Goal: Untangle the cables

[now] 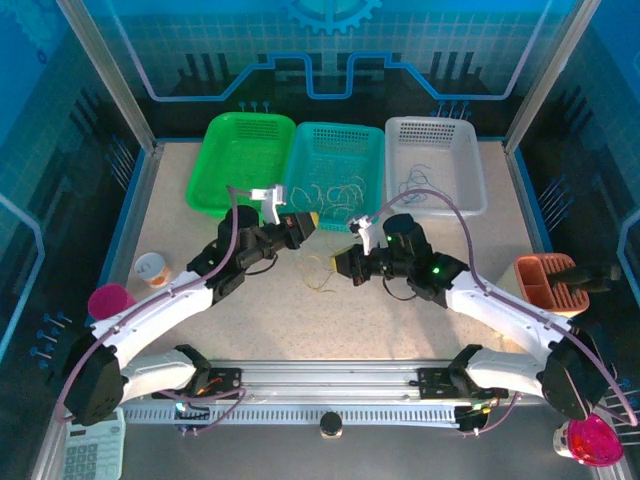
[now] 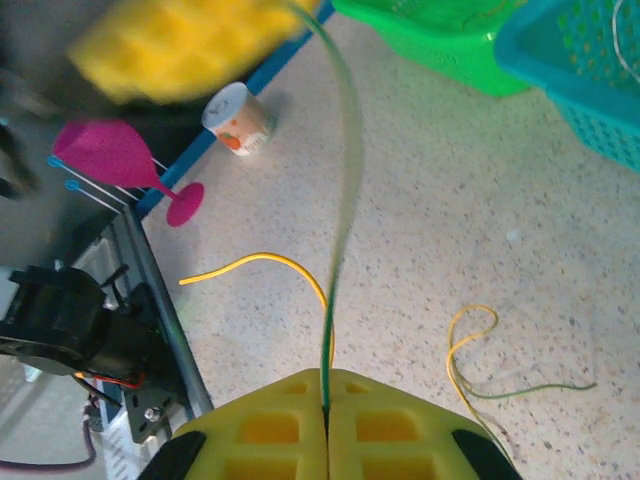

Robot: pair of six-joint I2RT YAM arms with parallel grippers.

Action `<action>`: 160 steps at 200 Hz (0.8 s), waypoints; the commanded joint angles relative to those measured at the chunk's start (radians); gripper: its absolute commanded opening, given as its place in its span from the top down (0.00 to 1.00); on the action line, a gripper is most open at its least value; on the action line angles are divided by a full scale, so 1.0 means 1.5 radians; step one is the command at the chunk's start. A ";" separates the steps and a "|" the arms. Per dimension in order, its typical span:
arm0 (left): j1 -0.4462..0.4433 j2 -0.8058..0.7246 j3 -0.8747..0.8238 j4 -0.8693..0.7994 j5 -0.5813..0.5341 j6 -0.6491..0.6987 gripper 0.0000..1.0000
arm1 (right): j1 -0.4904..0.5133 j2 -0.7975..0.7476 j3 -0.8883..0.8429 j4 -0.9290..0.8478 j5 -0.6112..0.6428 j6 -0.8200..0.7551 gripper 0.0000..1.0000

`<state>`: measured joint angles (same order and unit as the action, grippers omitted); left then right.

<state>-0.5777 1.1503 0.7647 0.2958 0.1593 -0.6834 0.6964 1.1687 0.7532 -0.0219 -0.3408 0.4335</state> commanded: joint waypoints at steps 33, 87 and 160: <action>0.008 -0.033 0.091 0.032 0.046 -0.040 1.00 | 0.011 0.054 -0.054 0.060 0.043 0.010 0.78; 0.054 -0.046 0.165 -0.060 0.036 0.005 1.00 | -0.001 0.059 -0.075 0.063 0.056 0.008 0.72; 0.214 0.033 0.238 -0.149 0.004 0.054 1.00 | -0.025 0.011 -0.081 0.013 0.082 0.007 0.56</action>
<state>-0.3172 1.1419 1.0702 0.1345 0.1936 -0.6510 0.6762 1.2209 0.6445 0.0303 -0.2394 0.4507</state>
